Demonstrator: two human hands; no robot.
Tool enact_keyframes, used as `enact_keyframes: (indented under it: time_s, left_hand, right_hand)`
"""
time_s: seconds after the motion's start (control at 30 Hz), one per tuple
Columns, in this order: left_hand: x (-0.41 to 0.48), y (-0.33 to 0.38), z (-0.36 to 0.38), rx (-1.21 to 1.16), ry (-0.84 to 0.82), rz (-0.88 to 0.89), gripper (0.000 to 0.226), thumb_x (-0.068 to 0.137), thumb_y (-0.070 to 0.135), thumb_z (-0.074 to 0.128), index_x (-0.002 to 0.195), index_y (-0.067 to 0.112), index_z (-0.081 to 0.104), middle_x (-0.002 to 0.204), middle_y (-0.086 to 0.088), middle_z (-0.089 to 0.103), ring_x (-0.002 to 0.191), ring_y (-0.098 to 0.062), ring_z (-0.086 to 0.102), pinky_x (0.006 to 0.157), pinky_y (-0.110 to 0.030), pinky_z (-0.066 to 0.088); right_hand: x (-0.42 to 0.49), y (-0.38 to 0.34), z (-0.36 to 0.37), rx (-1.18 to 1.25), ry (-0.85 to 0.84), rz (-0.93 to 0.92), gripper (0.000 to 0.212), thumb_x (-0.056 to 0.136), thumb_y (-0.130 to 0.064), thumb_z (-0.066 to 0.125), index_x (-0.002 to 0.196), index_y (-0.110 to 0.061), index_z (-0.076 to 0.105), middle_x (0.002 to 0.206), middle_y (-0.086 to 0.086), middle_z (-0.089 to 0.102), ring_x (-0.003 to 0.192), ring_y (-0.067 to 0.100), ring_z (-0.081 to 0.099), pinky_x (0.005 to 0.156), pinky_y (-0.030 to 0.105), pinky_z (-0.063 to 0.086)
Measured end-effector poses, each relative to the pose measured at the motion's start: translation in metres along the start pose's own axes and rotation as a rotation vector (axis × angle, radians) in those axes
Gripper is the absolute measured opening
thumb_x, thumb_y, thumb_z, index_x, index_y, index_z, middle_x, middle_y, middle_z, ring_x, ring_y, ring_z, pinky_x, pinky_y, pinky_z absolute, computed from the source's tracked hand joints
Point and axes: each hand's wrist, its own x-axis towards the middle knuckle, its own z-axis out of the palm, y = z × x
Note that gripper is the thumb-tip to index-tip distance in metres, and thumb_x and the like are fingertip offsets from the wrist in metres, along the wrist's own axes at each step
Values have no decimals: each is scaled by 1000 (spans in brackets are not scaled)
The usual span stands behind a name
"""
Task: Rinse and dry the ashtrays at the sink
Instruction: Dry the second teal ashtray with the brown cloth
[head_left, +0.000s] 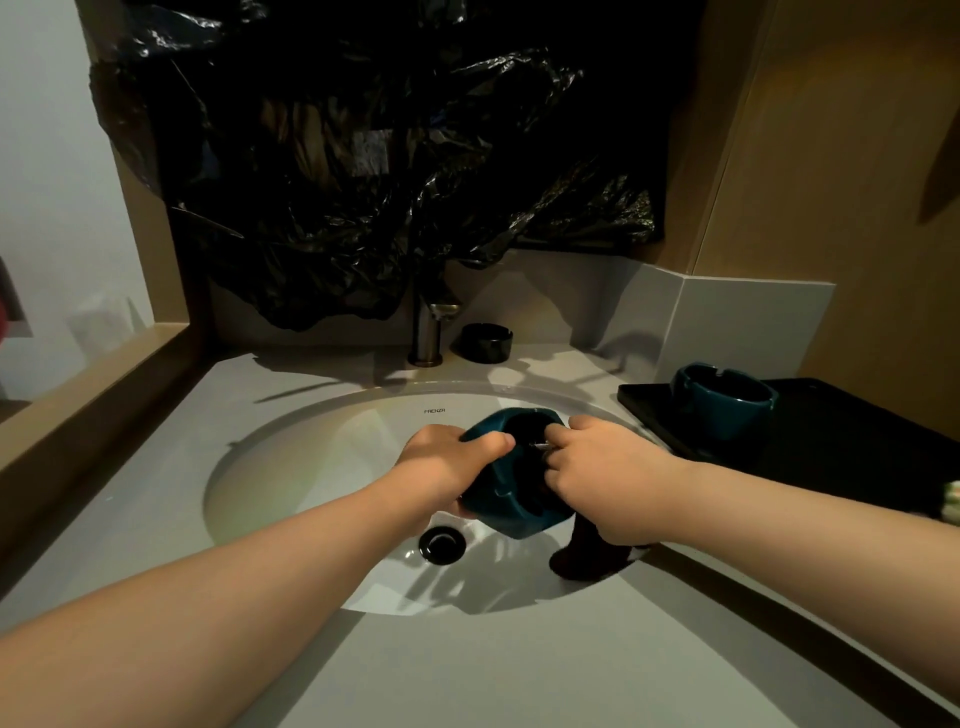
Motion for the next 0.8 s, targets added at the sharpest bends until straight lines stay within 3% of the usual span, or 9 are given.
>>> enact_keyframes:
  time_s: [0.17, 0.27, 0.33, 0.4, 0.47, 0.57, 0.63, 0.73, 0.8]
  left_hand:
    - [5, 0, -5, -18, 113, 62, 24, 84, 39, 67, 86, 15, 64, 89, -12, 69, 81, -30, 69, 63, -36, 60]
    - [7, -2, -9, -55, 125, 64, 25, 85, 41, 65, 84, 17, 65, 89, -13, 71, 81, -31, 69, 65, -38, 61]
    - [8, -3, -11, -137, 125, 50, 29, 85, 42, 64, 89, 14, 66, 93, -15, 70, 83, -32, 69, 60, -36, 60]
    - [9, -3, -14, -248, 119, 28, 30, 85, 42, 65, 90, 12, 65, 95, -16, 69, 86, -32, 68, 63, -38, 60]
    - [10, -3, -16, -350, 118, -3, 29, 85, 42, 65, 87, 13, 62, 96, -16, 68, 87, -32, 68, 69, -42, 60]
    - [14, -7, -20, -413, 130, -17, 31, 84, 43, 67, 93, 14, 60, 102, -14, 67, 90, -31, 68, 69, -41, 60]
    - [15, -9, -21, -441, 117, -25, 34, 84, 40, 68, 101, 12, 59, 105, -14, 67, 92, -31, 67, 73, -43, 60]
    - [14, -9, -20, -477, 85, -20, 31, 87, 35, 66, 105, 12, 56, 102, -11, 64, 95, -32, 65, 78, -45, 59]
    - [13, -8, -20, -530, 56, -17, 27, 90, 31, 63, 106, 12, 54, 101, -10, 62, 97, -33, 63, 83, -48, 57]
  right_hand:
    - [14, -9, -29, 583, -152, 130, 22, 78, -6, 50, 97, -10, 61, 89, 9, 55, 71, 15, 42, 56, 22, 31]
    - [22, -6, -36, 981, -157, 194, 12, 76, 3, 48, 82, -5, 55, 72, 9, 50, 62, 19, 46, 51, 27, 35]
    - [22, 3, -37, 1176, -100, 227, 11, 75, 5, 53, 83, -3, 56, 71, 16, 51, 61, 18, 48, 53, 30, 38]
    - [19, 10, -36, 1337, -15, 279, 24, 78, 0, 62, 98, -11, 62, 85, 9, 65, 71, 14, 60, 65, 29, 49]
    - [16, 15, -31, 1449, 97, 397, 39, 80, -7, 68, 113, -23, 56, 96, 0, 67, 80, 13, 66, 71, 26, 55]
    - [16, 18, -18, 1552, 227, 604, 45, 80, -1, 64, 116, -25, 49, 83, 6, 66, 59, 13, 61, 55, 25, 50]
    - [15, 22, -5, 1509, 283, 737, 46, 80, 3, 56, 115, -26, 50, 87, 11, 65, 57, 17, 55, 53, 30, 44]
    - [12, 30, 16, 1517, 348, 970, 43, 82, 0, 52, 117, -26, 54, 86, 11, 62, 65, 20, 56, 60, 33, 45]
    - [12, 30, 24, 1678, 312, 1088, 35, 85, -7, 56, 119, -17, 59, 96, 12, 64, 82, 24, 61, 73, 33, 49]
